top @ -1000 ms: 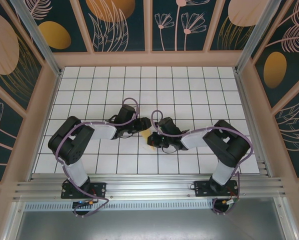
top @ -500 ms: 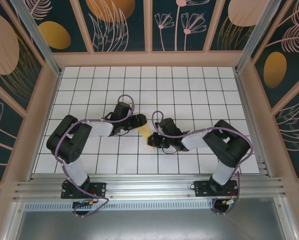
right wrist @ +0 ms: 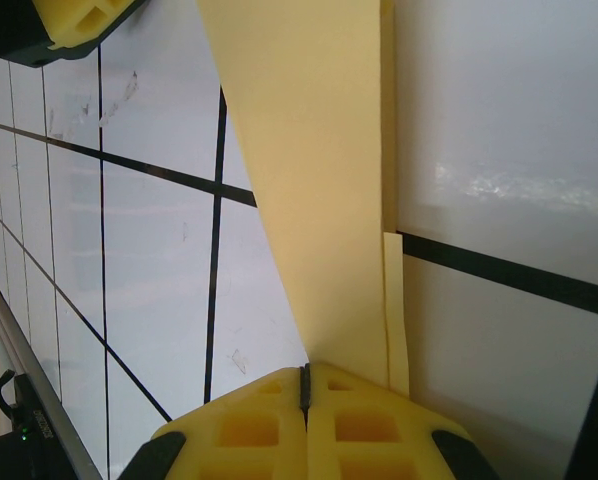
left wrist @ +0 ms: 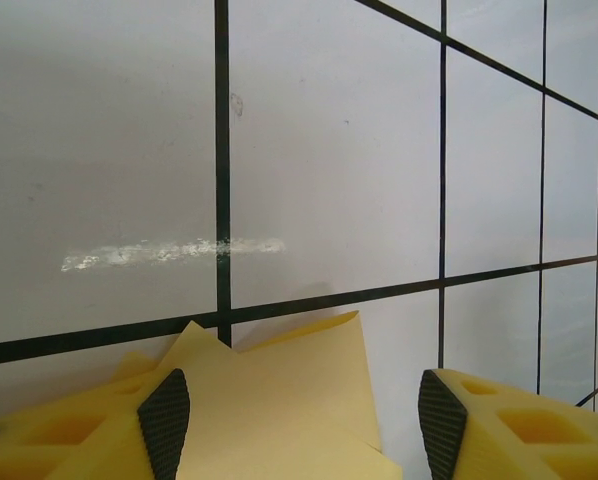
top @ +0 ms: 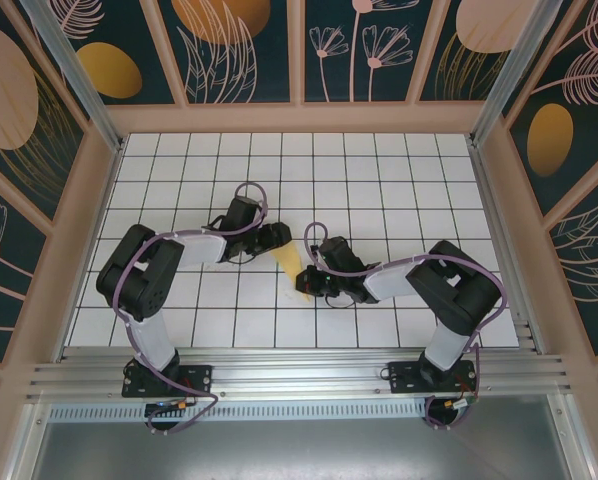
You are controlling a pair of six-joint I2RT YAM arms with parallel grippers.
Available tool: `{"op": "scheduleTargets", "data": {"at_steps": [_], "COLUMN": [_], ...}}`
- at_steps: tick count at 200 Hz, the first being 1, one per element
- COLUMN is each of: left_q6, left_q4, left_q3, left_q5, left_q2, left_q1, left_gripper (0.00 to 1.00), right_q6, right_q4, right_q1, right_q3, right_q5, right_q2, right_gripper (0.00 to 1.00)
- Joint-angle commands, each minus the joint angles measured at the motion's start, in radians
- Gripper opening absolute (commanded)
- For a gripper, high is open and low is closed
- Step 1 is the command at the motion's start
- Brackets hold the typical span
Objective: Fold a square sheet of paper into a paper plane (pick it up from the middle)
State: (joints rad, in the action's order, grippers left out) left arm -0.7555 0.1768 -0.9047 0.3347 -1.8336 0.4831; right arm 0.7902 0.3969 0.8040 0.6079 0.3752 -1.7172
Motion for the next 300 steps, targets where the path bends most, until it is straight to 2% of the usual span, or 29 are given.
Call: {"op": "scheduleTargets", "data": {"at_steps": [1, 56, 78, 111, 124, 145, 175, 195, 216, 248, 300], "left_q6": [0.053, 0.063, 0.066, -0.003, -0.057, -0.141, -0.189, -0.222, -0.261, -0.249, -0.246], "left_q4": [-0.028, -0.13, -0.166, -0.111, -0.042, 0.039, 0.047, 0.073, 0.16, 0.17, 0.196], "left_q3": [-0.032, -0.103, -0.131, -0.074, 0.008, 0.106, 0.128, 0.156, 0.196, 0.194, 0.209], "left_q5": [-0.08, -0.121, -0.106, 0.0, 0.057, 0.09, 0.066, 0.027, 0.047, 0.04, 0.025], "left_q2": [-0.042, -0.008, 0.03, 0.159, 0.213, 0.286, 0.3, 0.293, 0.272, 0.234, 0.173], "left_q1": [-0.036, -0.092, -0.103, -0.101, -0.098, -0.053, 0.076, 0.127, 0.154, 0.173, 0.173], "left_gripper": [0.65, 0.66, 0.67, 0.66, 0.64, 0.6, 0.58, 0.58, 0.59, 0.59, 0.59], "right_q6": [-0.018, -0.023, -0.024, -0.012, 0.0, 0.038, 0.091, 0.099, 0.093, 0.063, 0.025], "right_q4": [-0.266, -0.267, -0.262, -0.242, -0.219, -0.191, -0.171, -0.17, -0.167, -0.165, -0.174], "right_q1": [0.001, 0.001, 0.001, 0.003, 0.012, 0.035, 0.078, 0.087, 0.087, 0.082, 0.072], "right_q3": [-0.07, -0.063, -0.057, -0.059, -0.068, -0.089, -0.107, -0.106, -0.102, -0.087, -0.02], "right_q5": [0.004, 0.007, 0.011, 0.029, 0.043, 0.052, 0.029, 0.008, -0.002, 0.014, 0.038], "right_q2": [-0.045, -0.046, -0.048, -0.038, -0.02, 0.024, 0.091, 0.143, 0.201, 0.264, 0.204], "right_gripper": [0.0, 0.0, 0.0, 0.0, 0.0, 0.0, 0.0, 0.0, 0.0, 0.05, 0.07]}}
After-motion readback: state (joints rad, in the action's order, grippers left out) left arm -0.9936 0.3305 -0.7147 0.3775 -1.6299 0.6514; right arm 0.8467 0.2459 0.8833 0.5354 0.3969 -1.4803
